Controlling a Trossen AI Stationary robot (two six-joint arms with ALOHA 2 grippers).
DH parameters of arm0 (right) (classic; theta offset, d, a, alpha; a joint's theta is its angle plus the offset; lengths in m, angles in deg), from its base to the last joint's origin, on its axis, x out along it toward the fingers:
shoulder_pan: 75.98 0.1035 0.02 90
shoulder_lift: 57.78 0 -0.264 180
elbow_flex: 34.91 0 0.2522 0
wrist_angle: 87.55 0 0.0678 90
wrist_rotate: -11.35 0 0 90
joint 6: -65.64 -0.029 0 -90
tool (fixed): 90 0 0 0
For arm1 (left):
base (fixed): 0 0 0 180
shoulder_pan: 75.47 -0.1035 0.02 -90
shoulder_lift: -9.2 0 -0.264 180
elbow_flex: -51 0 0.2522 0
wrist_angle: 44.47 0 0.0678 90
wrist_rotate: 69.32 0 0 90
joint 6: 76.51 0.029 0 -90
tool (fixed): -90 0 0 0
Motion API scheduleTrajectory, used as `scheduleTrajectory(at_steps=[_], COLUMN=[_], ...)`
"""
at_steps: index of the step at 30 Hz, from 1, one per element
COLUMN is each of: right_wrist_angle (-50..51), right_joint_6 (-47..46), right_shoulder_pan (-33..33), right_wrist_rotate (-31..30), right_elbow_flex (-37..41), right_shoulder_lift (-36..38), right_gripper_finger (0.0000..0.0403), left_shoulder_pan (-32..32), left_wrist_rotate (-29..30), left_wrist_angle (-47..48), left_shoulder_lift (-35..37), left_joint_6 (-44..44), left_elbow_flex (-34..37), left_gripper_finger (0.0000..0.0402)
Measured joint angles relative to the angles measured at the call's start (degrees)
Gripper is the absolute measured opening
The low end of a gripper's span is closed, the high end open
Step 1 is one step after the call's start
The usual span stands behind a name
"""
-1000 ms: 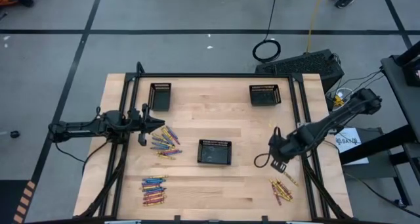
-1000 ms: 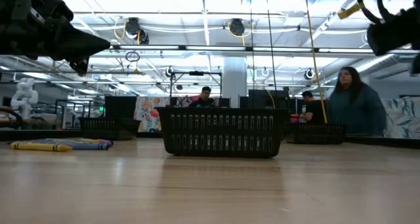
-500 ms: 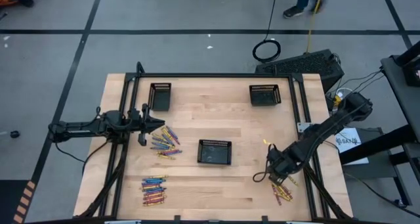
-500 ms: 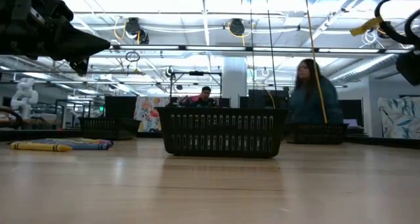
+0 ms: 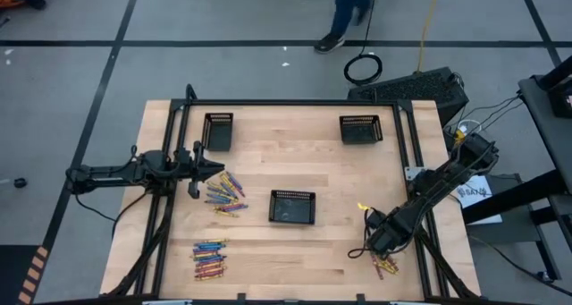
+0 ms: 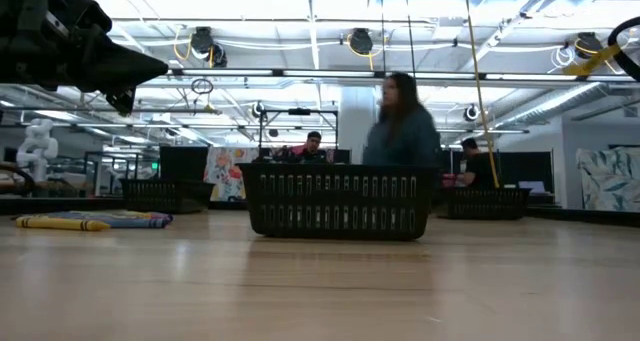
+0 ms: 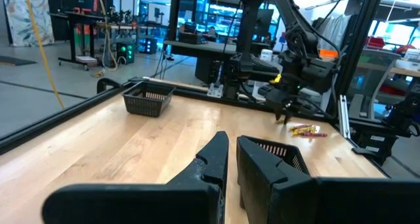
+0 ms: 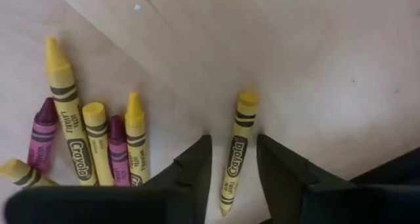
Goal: Sort crayons
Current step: Put the yellow crayon into the top right black bin
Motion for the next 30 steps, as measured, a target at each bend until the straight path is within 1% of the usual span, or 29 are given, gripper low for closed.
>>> scheduleTrajectory(at_steps=[5, 8, 10, 11, 14, 16, 18, 20, 21, 22, 23, 25, 30], right_wrist_angle=[0.5, 1.0, 2.4, 4.1, 9.8, 13.1, 16.7, 19.5, 20.9, 22.6, 24.1, 25.3, 24.7], right_joint_6=[1.2, 1.1, 1.2, 1.5, 1.5, 1.4, 3.3, 8.9, 12.7, 17.4, 22.3, 32.7, 64.3], right_shoulder_pan=[0.1, 0.1, 0.1, 0.2, -0.4, -0.7, -1.2, -2.6, -3.7, -5.1, -7.1, -12.6, -30.6], right_wrist_rotate=[-1.8, -3.3, -4.7, -7.3, -19.1, -28.1, -39.1, -50.6, -54.9, -57.9, -59.0, -58.4, -57.1], right_elbow_flex=[0.1, -0.1, -1.5, -2.7, -8.3, -13.2, -18.1, -22.6, -24.5, -26.2, -27.4, -28.9, -28.9], right_shoulder_lift=[0.0, 0.1, 0.1, 0.0, -0.2, 0.0, -0.1, 0.0, 0.0, 0.1, 0.3, 1.3, 4.2], right_gripper_finger=[0.0014, 0.0009, 0.0005, 0.0003, 0.0002, 0.0001, 0.0001, 0.0001, 0.0001, 0.0001, 0.0001, 0.0001, 0.0000], left_shoulder_pan=[0.0, 0.0, 0.0, 0.0, 0.0, 0.0, 0.0, 0.0, 0.0, 0.0, 0.0, 0.0, 0.0], left_wrist_rotate=[0.0, 0.0, 0.0, 0.0, 0.0, 0.0, 0.0, 0.0, 0.0, 0.0, 0.0, 0.0, 0.0], left_wrist_angle=[0.0, 0.0, 0.0, 0.0, 0.0, 0.0, 0.0, 0.0, 0.0, 0.0, 0.0, 0.0, 0.0], left_shoulder_lift=[0.0, 0.0, 0.0, 0.0, 0.0, 0.0, 0.0, 0.0, 0.0, 0.0, 0.0, 0.0, 0.0], left_joint_6=[0.0, 0.0, 0.0, 0.0, 0.0, 0.0, 0.0, 0.0, 0.0, 0.0, 0.0, 0.0, 0.0], left_elbow_flex=[0.0, 0.0, 0.0, 0.0, 0.0, 0.0, 0.0, 0.0, 0.0, 0.0, 0.0, 0.0, 0.0], left_gripper_finger=[0.0035, 0.0035, 0.0035, 0.0035, 0.0035, 0.0035, 0.0035, 0.0035, 0.0035, 0.0035, 0.0035, 0.0035, 0.0035])
